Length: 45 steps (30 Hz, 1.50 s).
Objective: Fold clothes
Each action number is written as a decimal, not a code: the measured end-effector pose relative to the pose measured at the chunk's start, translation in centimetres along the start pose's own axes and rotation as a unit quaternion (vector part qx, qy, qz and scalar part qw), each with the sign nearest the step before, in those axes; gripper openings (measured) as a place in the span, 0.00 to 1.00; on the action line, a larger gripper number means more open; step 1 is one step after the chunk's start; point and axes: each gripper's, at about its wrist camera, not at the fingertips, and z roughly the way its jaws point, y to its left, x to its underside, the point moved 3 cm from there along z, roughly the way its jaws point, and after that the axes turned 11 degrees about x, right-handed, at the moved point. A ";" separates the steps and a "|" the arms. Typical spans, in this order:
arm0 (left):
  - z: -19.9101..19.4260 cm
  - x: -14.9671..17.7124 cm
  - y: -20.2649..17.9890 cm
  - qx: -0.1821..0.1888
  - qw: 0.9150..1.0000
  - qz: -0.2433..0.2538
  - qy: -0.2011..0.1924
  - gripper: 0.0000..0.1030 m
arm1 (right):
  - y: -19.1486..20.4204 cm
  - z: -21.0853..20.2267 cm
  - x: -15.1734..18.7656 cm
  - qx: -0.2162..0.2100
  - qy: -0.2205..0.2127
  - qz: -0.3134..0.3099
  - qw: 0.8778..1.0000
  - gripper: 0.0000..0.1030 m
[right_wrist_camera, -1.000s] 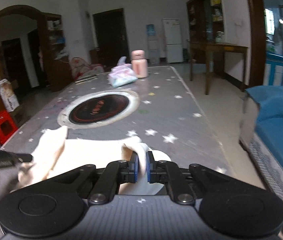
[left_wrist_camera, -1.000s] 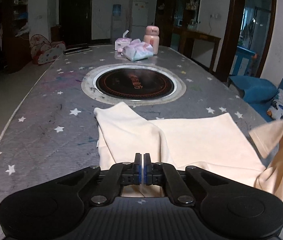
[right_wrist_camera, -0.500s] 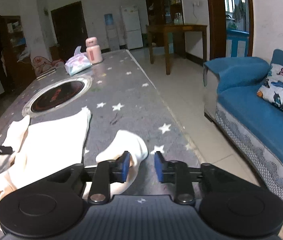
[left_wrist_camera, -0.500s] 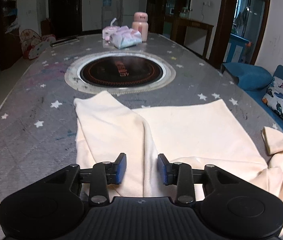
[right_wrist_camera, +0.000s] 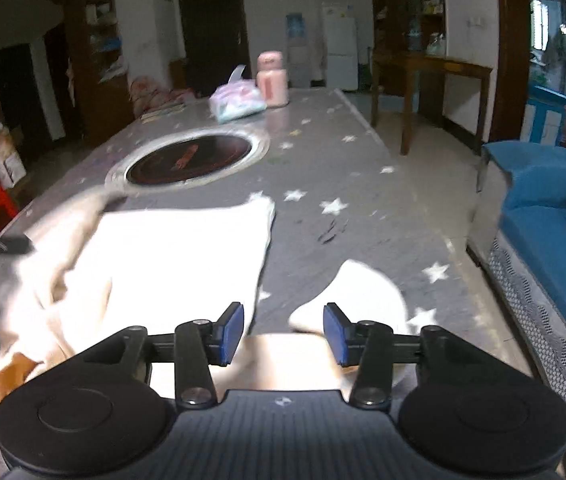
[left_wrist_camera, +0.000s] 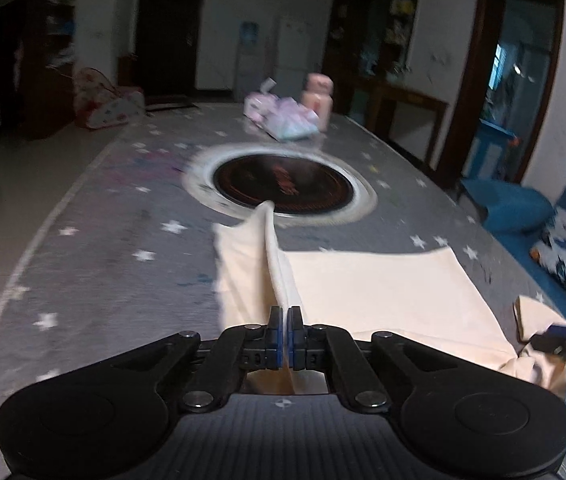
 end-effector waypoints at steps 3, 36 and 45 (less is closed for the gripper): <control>-2.7 0.9 1.4 -0.023 1.000 -0.014 -0.008 0.02 | 0.4 0.8 0.5 0.000 0.011 -0.004 1.000 0.43; 5.6 1.5 3.0 -0.072 0.992 0.063 0.087 0.38 | -1.5 -0.6 -0.2 0.011 -0.009 0.010 1.000 0.51; 3.3 1.9 5.8 -0.097 0.992 0.047 0.058 0.04 | 0.0 0.0 0.6 -0.008 0.007 -0.004 1.000 0.53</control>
